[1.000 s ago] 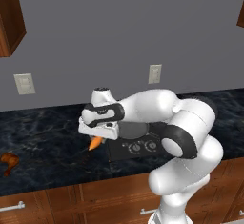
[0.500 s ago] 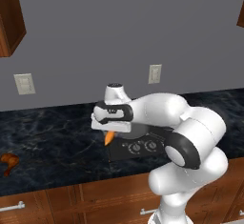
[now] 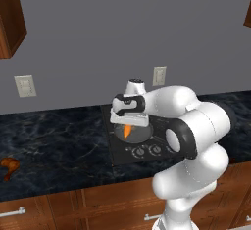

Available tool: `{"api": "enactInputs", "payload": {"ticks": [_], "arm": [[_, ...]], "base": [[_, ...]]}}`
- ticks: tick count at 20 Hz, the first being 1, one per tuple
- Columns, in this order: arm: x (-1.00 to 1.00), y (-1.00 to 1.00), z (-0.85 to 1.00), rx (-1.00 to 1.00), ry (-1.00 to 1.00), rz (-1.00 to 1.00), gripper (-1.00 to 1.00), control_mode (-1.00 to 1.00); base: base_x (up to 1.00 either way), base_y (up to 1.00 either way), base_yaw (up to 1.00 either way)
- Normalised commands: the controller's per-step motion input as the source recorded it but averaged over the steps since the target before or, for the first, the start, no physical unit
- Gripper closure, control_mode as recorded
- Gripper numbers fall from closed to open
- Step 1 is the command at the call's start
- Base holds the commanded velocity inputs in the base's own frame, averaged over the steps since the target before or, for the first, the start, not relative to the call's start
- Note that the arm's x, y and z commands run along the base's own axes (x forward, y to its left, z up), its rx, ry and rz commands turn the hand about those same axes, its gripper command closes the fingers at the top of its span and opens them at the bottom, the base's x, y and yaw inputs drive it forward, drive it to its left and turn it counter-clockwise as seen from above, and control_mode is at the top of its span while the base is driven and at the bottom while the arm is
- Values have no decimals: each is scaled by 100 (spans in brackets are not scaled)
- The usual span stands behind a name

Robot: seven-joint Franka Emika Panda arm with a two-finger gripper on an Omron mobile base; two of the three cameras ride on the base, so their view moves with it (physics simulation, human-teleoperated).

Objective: Place both pans onto different burners. Then place the carrot and the chicken drumstick on different pans.

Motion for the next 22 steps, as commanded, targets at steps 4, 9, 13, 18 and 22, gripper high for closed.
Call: {"api": "enactInputs", "payload": {"ticks": [4, 9, 13, 18, 22], "arm": [[50, -64, 6, 2, 3, 1, 100, -100], [40, -69, 14, 5, 5, 2, 100, -100], [34, -69, 10, 7, 5, 2, 100, -100], [31, -69, 1, 7, 5, 3, 100, -100], [34, -60, 0, 1, 3, 2, 100, -100]], "base": [[0, 0, 0], [0, 0, 0], [0, 0, 0], [0, 0, 0], [0, 0, 0]]}}
